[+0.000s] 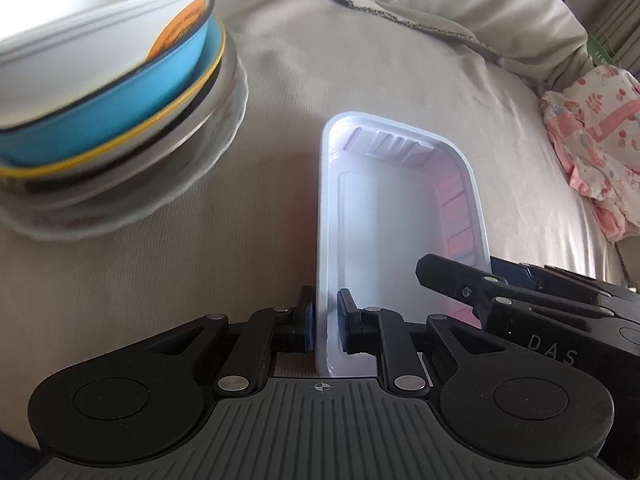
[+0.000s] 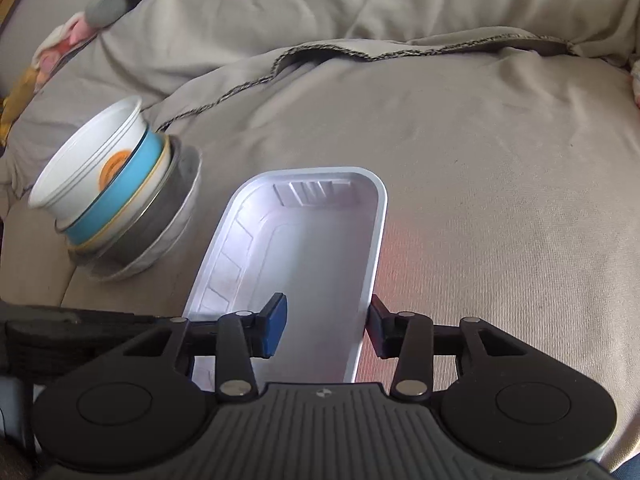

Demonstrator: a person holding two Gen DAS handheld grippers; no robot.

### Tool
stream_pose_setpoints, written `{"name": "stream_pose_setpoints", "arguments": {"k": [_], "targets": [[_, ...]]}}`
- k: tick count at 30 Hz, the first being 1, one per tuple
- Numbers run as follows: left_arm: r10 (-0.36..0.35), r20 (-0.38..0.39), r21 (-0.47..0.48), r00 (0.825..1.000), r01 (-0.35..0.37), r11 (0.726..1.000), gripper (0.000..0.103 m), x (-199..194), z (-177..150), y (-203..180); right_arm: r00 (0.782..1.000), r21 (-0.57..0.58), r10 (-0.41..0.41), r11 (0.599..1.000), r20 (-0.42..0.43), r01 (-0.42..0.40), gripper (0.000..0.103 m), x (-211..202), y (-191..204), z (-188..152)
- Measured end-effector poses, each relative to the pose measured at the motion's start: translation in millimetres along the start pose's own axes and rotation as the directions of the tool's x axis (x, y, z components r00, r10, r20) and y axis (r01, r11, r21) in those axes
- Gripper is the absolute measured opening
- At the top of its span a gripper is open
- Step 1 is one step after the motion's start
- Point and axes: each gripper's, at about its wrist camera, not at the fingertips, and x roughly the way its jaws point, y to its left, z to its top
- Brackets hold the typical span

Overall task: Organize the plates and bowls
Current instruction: 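Move both grippers to the white-and-red tray and grasp its rim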

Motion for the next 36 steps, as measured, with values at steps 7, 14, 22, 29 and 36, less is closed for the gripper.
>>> {"name": "stream_pose_setpoints", "arguments": {"k": [7,14,22,29,36], "targets": [[-0.026,-0.004,0.01,1.0,0.026,1.0,0.018,-7.4,-15.2,0.4,0.998,-0.048,-0.042,0.998,-0.04,0.041,0.042,-4.0,-0.1,-17.8],[0.012,0.045,-0.007,0.999,-0.012,1.0,0.018,-4.8,1.9,-4.1,0.996,-0.017,-0.064,0.998,-0.055,0.063,0.036,1.0,-6.7,-10.8],[0.005,0.035,-0.023,0.999,-0.004,1.0,0.018,0.9,5.4,4.8,0.983,-0.005,-0.165,0.986,0.079,0.166,0.088,-6.3,-4.0,-11.2],[0.015,0.039,-0.019,0.999,-0.014,1.0,0.018,-0.2,2.1,2.4,0.995,0.014,-0.096,0.995,0.02,0.096,0.088,-4.6,-11.5,-2.2],[0.015,0.039,-0.029,0.999,-0.014,0.999,0.018,1.3,3.0,-1.5,0.999,0.026,-0.041,0.999,-0.002,0.041,0.039,0.2,-11.1,-6.4]]}}
